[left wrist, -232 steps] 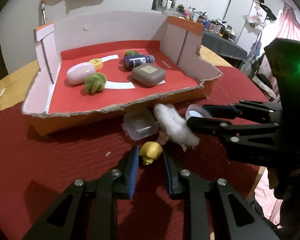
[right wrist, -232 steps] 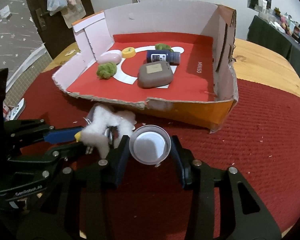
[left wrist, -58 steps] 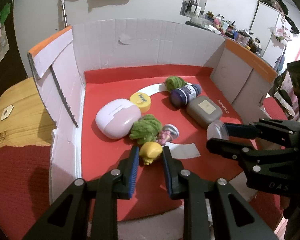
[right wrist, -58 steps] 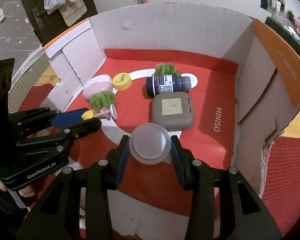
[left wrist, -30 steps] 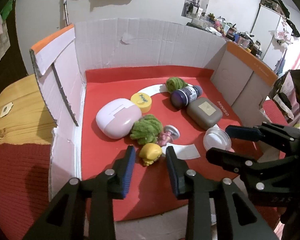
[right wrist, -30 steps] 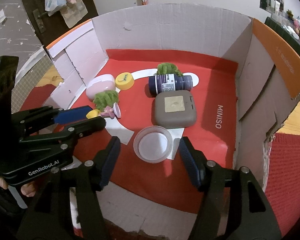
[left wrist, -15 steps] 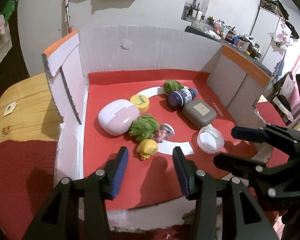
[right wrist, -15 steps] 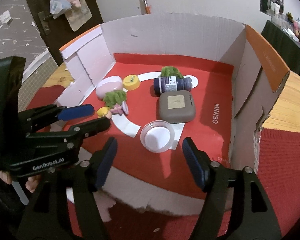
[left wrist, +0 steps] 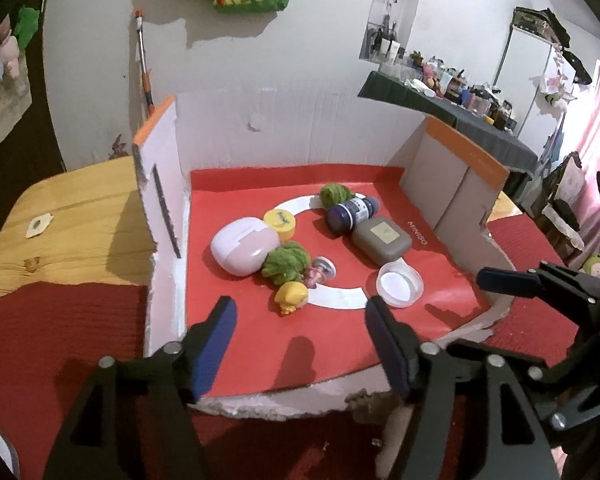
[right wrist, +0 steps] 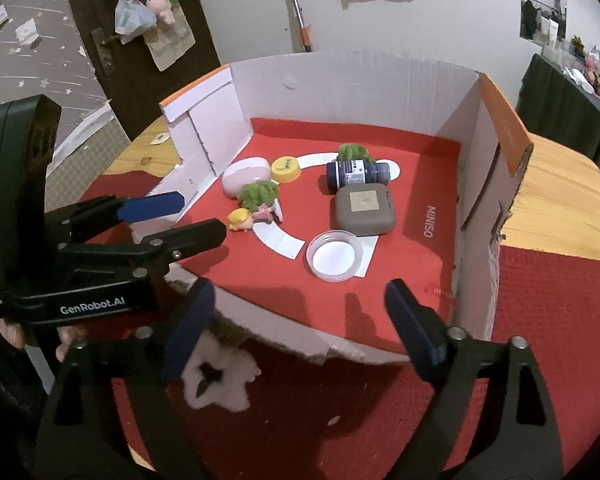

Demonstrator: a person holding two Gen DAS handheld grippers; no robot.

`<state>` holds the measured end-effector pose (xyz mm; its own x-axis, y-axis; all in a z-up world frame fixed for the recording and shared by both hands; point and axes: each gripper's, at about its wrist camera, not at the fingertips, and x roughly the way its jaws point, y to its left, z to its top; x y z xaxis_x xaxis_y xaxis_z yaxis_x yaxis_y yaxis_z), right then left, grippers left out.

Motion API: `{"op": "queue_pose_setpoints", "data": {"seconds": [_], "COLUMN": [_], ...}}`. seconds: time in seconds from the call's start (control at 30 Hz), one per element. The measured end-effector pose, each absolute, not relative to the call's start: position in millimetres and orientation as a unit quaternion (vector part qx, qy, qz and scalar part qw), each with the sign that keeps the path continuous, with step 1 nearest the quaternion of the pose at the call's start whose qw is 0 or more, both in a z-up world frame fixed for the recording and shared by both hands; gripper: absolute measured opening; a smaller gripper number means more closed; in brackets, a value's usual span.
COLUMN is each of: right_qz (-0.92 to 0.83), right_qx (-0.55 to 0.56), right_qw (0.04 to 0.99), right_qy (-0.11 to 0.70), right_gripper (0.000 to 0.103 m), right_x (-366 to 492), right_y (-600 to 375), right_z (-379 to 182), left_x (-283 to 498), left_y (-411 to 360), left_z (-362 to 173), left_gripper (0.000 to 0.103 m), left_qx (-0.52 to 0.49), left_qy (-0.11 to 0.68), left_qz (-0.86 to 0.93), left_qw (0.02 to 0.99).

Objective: Organize objects
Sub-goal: 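Withdraw both grippers from the box and grasp the white fluffy star with the right gripper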

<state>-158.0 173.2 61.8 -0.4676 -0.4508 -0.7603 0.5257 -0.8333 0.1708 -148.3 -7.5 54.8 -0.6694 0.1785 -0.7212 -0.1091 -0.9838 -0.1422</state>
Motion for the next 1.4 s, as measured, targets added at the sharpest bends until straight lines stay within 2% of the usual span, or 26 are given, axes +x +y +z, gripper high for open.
{"op": "queue_pose_setpoints", "data": {"seconds": [0.23,0.33,0.47,0.63,0.73,1.4], "right_qz": [-0.862,-0.863,-0.864,-0.864,-0.863,-0.84], "right_qx": [0.417,0.414,0.41,0.41,0.411,0.449], "right_qw": [0.285,0.285,0.287,0.288,0.289,0.299], "right_qy": [0.049,0.052,0.051,0.052,0.052,0.056], "right_gripper": [0.09,0.096,0.097,0.097,0.097,0.097], "right_x": [-142.6,-137.5,-130.3,-122.7,-118.2,-100.3], "right_y": [175.5,175.4,176.1,177.2,177.1,159.0], "right_z": [70.8,72.6,75.8,76.8,75.9,36.0], "left_x": [-137.4,-133.2,-127.5,-120.7,-117.1,-97.9], "left_y": [-10.8,-11.5,-12.8,-15.2,-18.0,-16.6], "left_z": [61.3,64.2,65.9,67.3,67.2,54.8], "left_gripper": [0.079,0.084,0.094,0.098,0.103,0.103], "left_qx": [-0.388,-0.384,-0.38,-0.377,-0.379,-0.391], "left_qy": [-0.046,-0.047,-0.048,-0.05,-0.054,-0.044], "left_qz": [0.917,0.919,0.921,0.923,0.922,0.917], "left_qw": [0.076,0.075,0.068,0.061,0.055,0.065]}}
